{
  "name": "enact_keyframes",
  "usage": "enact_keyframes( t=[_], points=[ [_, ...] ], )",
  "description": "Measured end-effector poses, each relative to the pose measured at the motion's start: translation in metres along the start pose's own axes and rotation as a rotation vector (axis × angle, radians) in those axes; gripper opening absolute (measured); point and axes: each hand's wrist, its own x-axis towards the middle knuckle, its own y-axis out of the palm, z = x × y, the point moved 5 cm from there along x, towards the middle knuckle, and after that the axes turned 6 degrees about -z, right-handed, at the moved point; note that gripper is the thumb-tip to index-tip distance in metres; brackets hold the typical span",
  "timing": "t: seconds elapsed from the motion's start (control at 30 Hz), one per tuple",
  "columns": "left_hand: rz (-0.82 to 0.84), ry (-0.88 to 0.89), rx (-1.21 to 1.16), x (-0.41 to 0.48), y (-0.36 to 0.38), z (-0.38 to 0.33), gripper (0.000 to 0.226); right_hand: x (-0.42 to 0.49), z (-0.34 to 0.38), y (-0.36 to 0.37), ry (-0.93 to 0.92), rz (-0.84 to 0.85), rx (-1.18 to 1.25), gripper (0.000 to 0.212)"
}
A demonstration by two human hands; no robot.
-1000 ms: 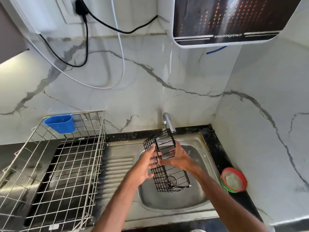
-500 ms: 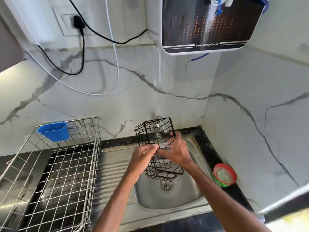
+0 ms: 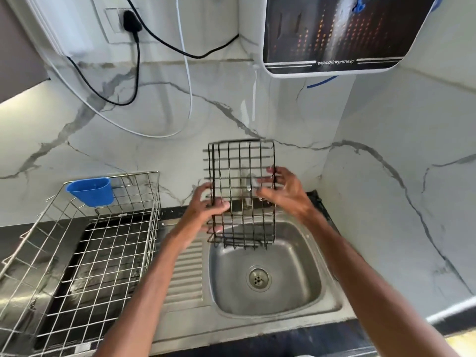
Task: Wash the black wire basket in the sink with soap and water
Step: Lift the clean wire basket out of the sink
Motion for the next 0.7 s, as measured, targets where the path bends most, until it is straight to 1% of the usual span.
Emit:
enact_keyframes(
  t=[0.03, 0.1, 0.13, 0.17, 0.23, 0.3, 0.33, 0.37, 0.4, 0.43, 0.47, 0.5, 0.53, 0.57, 0.6, 0.63, 0.67, 0.7],
  points=[
    [-0.018, 0.052, -0.004, 0.002, -0.005, -0.016, 0.113, 0.004, 0.011, -0.001, -0.025, -0.006, 0.038, 0.081],
    [-0.036, 0.183, 0.047, 0.006, -0.013, -0.039, 0.103, 0.007, 0.029, -0.001, -0.100, -0.040, 0.068, 0.075],
    [-0.041, 0.223, 0.073, 0.006, -0.015, -0.043, 0.095, 0.010, 0.030, -0.001, -0.128, -0.062, 0.058, 0.072],
    [-0.054, 0.225, 0.084, 0.005, -0.017, -0.041, 0.087, 0.010, 0.028, 0.001, -0.138, -0.085, 0.045, 0.068],
    [-0.062, 0.140, 0.095, 0.002, -0.015, -0.015, 0.074, 0.010, -0.002, 0.011, -0.087, -0.061, 0.042, 0.062],
    [-0.012, -0.009, 0.165, -0.005, -0.006, 0.024, 0.065, 0.000, -0.045, 0.032, 0.082, 0.081, 0.007, 0.056],
    [0.013, -0.078, 0.171, -0.011, -0.001, 0.044, 0.053, -0.007, -0.062, 0.039, 0.150, 0.149, -0.030, 0.056],
    [0.004, -0.133, 0.156, -0.010, -0.002, 0.059, 0.041, -0.009, -0.075, 0.042, 0.159, 0.162, -0.057, 0.057],
    [-0.020, -0.141, 0.142, -0.013, -0.001, 0.060, 0.037, -0.010, -0.078, 0.043, 0.166, 0.150, -0.051, 0.058],
    [-0.047, -0.111, 0.109, -0.015, -0.001, 0.054, 0.045, -0.008, -0.077, 0.043, 0.160, 0.125, -0.026, 0.057],
    [-0.061, -0.073, 0.091, -0.012, -0.003, 0.051, 0.063, -0.005, -0.075, 0.041, 0.184, 0.102, 0.019, 0.055],
    [-0.046, -0.045, 0.130, -0.008, -0.004, 0.049, 0.075, 0.002, -0.073, 0.040, 0.176, 0.091, 0.039, 0.052],
    [-0.046, -0.042, 0.185, -0.011, -0.004, 0.042, 0.075, 0.003, -0.070, 0.041, 0.189, 0.096, 0.079, 0.049],
    [-0.080, -0.042, 0.227, -0.010, -0.009, 0.036, 0.065, 0.005, -0.067, 0.040, 0.181, 0.074, 0.100, 0.046],
    [-0.092, -0.013, 0.253, -0.004, -0.010, 0.028, 0.049, 0.009, -0.062, 0.038, 0.186, 0.039, 0.117, 0.045],
    [-0.066, 0.007, 0.241, -0.003, -0.010, 0.020, 0.037, 0.010, -0.061, 0.038, 0.180, 0.034, 0.129, 0.048],
    [-0.038, 0.029, 0.259, 0.001, -0.013, 0.022, 0.042, 0.011, -0.064, 0.037, 0.189, 0.045, 0.120, 0.052],
    [-0.041, 0.029, 0.345, 0.001, -0.017, 0.029, 0.059, 0.011, -0.067, 0.038, 0.181, 0.068, 0.105, 0.054]
  ],
)
